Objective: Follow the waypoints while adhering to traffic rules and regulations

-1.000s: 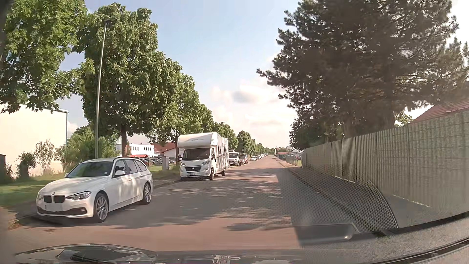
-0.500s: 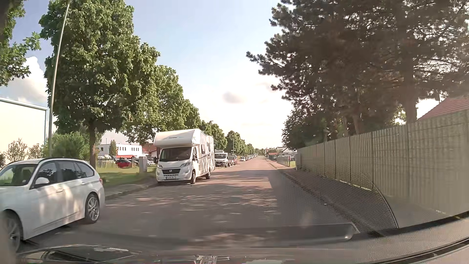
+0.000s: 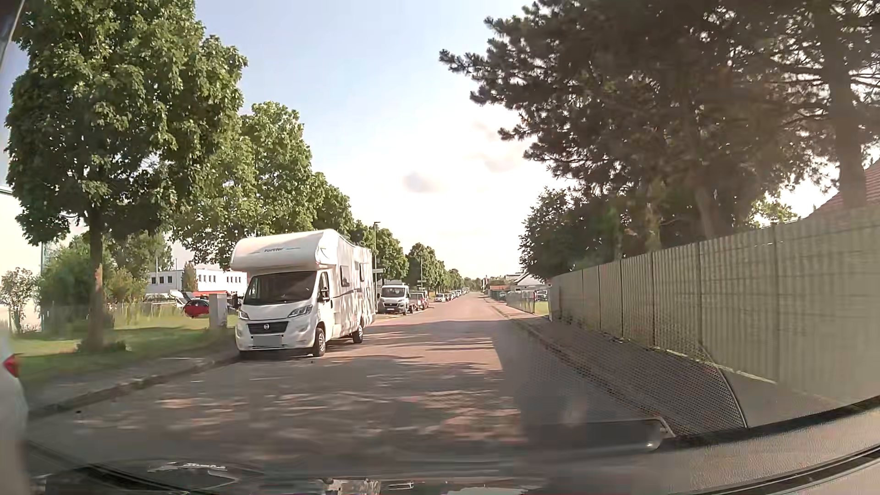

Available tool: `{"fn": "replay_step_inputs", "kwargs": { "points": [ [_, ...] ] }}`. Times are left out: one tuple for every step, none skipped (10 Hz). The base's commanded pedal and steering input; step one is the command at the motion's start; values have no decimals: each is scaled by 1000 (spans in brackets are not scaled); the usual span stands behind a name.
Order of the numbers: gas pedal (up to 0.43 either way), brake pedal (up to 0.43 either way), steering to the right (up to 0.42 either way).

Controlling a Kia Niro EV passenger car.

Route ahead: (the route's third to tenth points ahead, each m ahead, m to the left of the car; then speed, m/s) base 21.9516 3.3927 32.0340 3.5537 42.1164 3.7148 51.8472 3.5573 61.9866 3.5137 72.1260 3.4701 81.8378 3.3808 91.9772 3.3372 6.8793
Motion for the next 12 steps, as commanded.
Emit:
{"fn": "replay_step_inputs", "kwargs": {
  "points": [
    [280, 12, 18],
    [280, 18, 18],
    [280, 18, 18],
    [280, 12, 17],
    [280, 12, 17],
    [268, 18, 15],
    [240, 18, 12],
    [220, 18, 7],
    [220, 12, 5],
    [209, 18, 5],
    [220, 12, 4],
    [220, 18, 4]
  ]
}}
